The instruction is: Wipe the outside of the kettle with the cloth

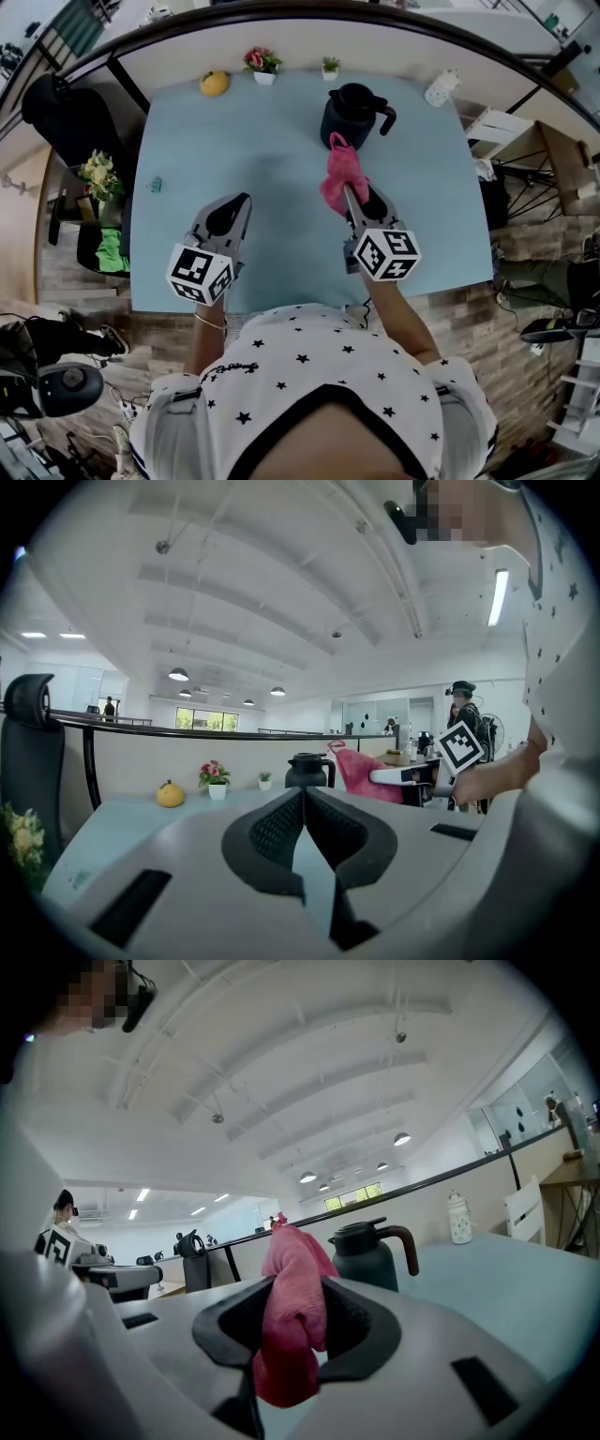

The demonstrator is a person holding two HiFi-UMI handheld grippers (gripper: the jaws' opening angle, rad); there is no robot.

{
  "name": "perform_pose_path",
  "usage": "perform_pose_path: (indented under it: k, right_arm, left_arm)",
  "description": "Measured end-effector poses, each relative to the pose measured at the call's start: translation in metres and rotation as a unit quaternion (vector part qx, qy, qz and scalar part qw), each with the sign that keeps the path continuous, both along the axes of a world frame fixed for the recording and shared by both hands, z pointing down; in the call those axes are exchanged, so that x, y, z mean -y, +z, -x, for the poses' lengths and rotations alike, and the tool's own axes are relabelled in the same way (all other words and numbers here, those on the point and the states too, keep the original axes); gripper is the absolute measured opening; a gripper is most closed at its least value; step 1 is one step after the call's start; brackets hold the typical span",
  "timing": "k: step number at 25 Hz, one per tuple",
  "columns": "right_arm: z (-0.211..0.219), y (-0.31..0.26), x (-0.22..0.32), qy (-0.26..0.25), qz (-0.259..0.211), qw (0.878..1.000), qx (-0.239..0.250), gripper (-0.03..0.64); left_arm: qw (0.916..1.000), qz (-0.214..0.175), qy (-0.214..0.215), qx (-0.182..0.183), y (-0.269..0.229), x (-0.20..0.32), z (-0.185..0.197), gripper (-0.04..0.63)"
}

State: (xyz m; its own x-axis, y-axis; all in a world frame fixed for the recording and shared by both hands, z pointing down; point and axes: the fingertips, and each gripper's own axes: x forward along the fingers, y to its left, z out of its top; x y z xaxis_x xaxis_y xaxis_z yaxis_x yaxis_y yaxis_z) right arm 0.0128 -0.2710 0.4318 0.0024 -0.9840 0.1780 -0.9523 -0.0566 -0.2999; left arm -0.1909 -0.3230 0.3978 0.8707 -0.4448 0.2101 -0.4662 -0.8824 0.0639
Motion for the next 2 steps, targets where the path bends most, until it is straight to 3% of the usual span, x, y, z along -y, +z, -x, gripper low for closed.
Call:
perform_pose_path:
  k: [2]
  right_arm:
    - [-0.0012, 0.0004, -0.0016, 0.002, 0.001, 1.0, 0.0, 0.129]
  left_arm:
    - [1.0, 0.0, 0.0, 0.001, 0.0007, -0.0001, -0.0005, 0.034]
